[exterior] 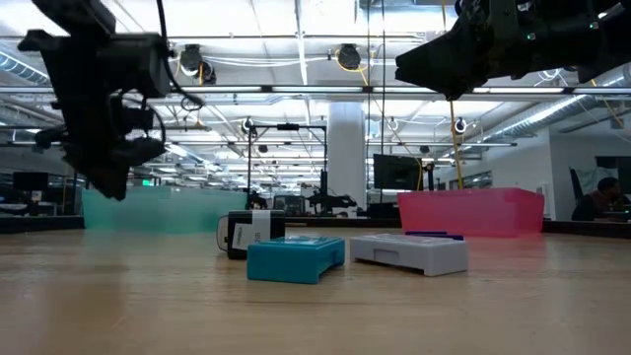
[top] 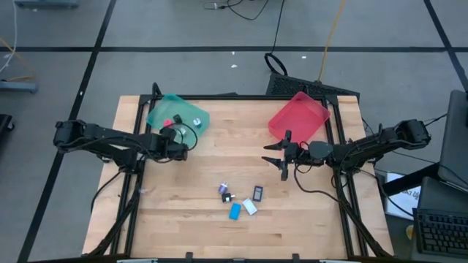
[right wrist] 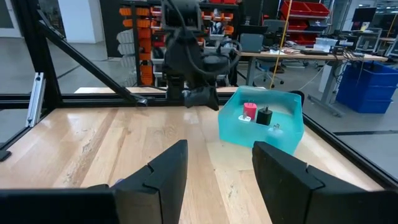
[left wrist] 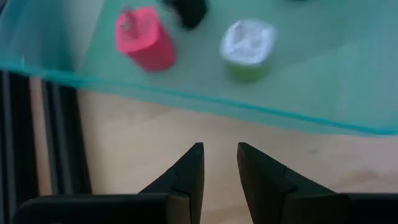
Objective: Pick & Place Office items
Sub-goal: Adjust the blue bin, then put the purple charger adapter into the blue bin
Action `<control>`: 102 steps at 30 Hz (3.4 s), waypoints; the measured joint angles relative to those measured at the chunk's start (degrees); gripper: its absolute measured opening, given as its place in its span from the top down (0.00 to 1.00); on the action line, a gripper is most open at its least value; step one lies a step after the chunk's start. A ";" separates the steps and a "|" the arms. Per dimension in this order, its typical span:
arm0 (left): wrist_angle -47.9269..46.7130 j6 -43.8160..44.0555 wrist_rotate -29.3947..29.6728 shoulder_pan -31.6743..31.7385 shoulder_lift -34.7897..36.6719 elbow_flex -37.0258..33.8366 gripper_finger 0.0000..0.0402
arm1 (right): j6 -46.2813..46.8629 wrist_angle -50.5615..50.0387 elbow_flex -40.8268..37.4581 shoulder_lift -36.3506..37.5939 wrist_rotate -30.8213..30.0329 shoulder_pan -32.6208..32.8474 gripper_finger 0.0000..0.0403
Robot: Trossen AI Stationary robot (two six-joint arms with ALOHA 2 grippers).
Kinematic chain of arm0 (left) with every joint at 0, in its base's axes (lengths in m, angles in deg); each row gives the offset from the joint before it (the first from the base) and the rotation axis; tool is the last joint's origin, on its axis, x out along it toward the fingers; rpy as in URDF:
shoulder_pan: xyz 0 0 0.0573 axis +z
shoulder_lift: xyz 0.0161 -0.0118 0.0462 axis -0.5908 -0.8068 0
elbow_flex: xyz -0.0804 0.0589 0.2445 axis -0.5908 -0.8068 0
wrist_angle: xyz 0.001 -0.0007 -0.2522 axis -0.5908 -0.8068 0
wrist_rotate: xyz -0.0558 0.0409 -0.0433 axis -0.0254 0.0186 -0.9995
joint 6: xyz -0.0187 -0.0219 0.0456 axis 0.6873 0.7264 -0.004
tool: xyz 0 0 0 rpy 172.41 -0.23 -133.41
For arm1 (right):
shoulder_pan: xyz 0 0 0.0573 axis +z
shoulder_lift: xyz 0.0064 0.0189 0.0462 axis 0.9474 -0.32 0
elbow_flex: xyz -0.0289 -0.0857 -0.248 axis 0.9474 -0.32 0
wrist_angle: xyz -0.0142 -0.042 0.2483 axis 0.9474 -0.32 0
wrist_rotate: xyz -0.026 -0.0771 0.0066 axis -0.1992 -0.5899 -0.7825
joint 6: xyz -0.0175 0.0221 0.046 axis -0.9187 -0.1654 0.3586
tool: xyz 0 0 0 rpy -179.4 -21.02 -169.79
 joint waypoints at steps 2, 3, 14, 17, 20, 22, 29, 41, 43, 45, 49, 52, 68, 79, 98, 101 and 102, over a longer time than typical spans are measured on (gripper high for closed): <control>2.48 -0.83 -1.50 2.20 -0.04 -2.33 0.76 | 0.00 0.00 0.00 0.00 0.00 0.00 0.58; 4.01 -1.66 -1.92 3.24 -0.04 -3.50 0.76 | 0.00 0.00 0.00 0.00 0.00 0.00 0.58; 12.91 -5.28 4.86 10.45 -0.04 -8.70 0.75 | -0.02 -0.02 0.00 0.00 0.00 0.00 0.58; 13.65 -6.90 7.17 12.15 -0.04 -8.72 0.76 | -0.02 -0.02 0.00 0.00 0.00 0.00 0.58; 14.49 -8.94 8.00 14.00 -0.04 -8.72 0.76 | -0.02 -0.07 0.00 0.00 0.00 0.00 0.58; 14.89 -10.44 8.13 15.10 -0.04 -8.72 0.76 | -0.02 -0.16 0.00 0.00 0.00 0.00 0.58; 15.09 -13.94 9.54 18.50 -0.04 -8.72 0.76 | -0.02 -0.33 0.00 0.00 0.00 0.02 0.58; 13.64 -11.86 5.21 14.70 1.83 -8.72 0.76 | -0.02 -1.62 0.00 0.00 0.00 0.00 0.58; 13.59 -10.15 5.35 12.21 3.06 -8.72 0.76 | -0.02 -1.60 0.00 0.02 0.00 0.02 0.58; 13.27 -8.72 5.38 9.54 4.54 -8.72 0.76 | -0.02 -1.60 0.00 0.02 0.00 0.00 0.58; 12.08 -5.26 5.10 3.96 8.45 -8.72 0.76 | 2.55 -2.29 0.00 0.02 0.39 0.04 0.58; 13.57 -2.51 4.91 -1.63 10.99 -8.72 0.76 | 5.85 -4.07 0.00 0.02 3.74 0.04 0.58; 80.03 -25.33 -6.19 -28.88 2.69 -8.72 0.76 | 10.00 -3.31 0.00 0.02 8.70 4.92 0.58; 99.41 -32.77 -18.59 -35.45 -20.63 1.19 0.76 | 10.37 0.29 0.00 0.02 8.68 9.13 0.58; 39.65 -10.13 -15.51 -22.89 -30.67 21.88 0.33 | 9.62 0.51 0.00 0.00 8.68 9.79 0.58; 38.36 -8.93 -18.02 -21.34 -31.08 21.88 0.31 | 9.62 0.40 0.00 0.00 8.68 9.79 0.58; 37.53 -8.12 -18.61 -20.92 -31.06 21.88 0.31 | 9.62 0.38 0.00 0.00 8.68 9.79 0.58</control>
